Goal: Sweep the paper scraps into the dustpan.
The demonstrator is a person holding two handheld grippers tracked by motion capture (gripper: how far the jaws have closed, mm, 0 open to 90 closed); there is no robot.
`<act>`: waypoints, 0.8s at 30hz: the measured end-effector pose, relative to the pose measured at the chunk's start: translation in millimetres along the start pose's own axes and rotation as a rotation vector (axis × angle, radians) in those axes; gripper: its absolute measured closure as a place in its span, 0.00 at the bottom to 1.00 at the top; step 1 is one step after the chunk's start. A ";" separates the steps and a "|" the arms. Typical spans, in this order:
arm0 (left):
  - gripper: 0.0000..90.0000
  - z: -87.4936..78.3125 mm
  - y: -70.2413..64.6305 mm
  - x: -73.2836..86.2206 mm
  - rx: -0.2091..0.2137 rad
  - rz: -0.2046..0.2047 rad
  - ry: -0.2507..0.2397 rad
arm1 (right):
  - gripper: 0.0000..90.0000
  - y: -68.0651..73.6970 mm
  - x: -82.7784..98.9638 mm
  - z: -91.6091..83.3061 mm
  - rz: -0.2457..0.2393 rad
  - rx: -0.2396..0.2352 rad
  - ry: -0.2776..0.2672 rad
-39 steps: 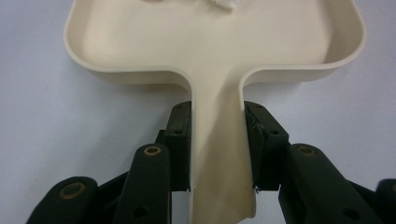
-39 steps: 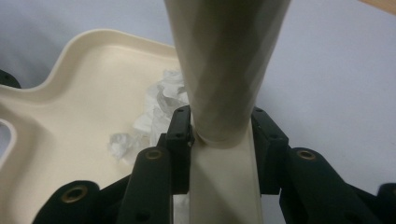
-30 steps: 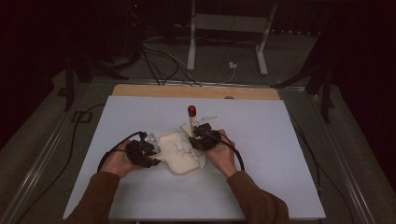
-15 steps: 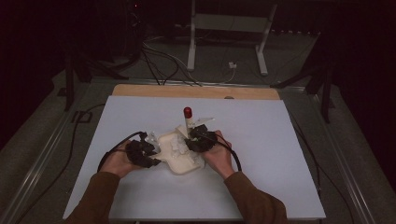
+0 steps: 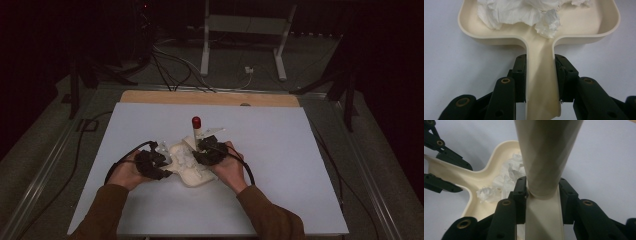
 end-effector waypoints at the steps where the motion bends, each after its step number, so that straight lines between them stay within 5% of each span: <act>1: 0.74 0.1 0.0 0.1 0.000 0.000 0.000 | 0.73 0.6 -0.2 0.1 -0.001 0.000 0.001; 24: 0.74 3.2 -1.8 4.2 -0.009 -0.004 -0.014 | 0.73 16.7 -6.8 -5.7 -0.023 -0.070 -0.019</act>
Point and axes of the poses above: each handheld gripper's, and its own axes: z roughly forward along the jaws, x roughly out of its underside, y roughly to its left, the point moved 1 cm from there along z, roughly forward along the jaws, and after that the axes turned 1 degree about z, right-handed, at the moved point
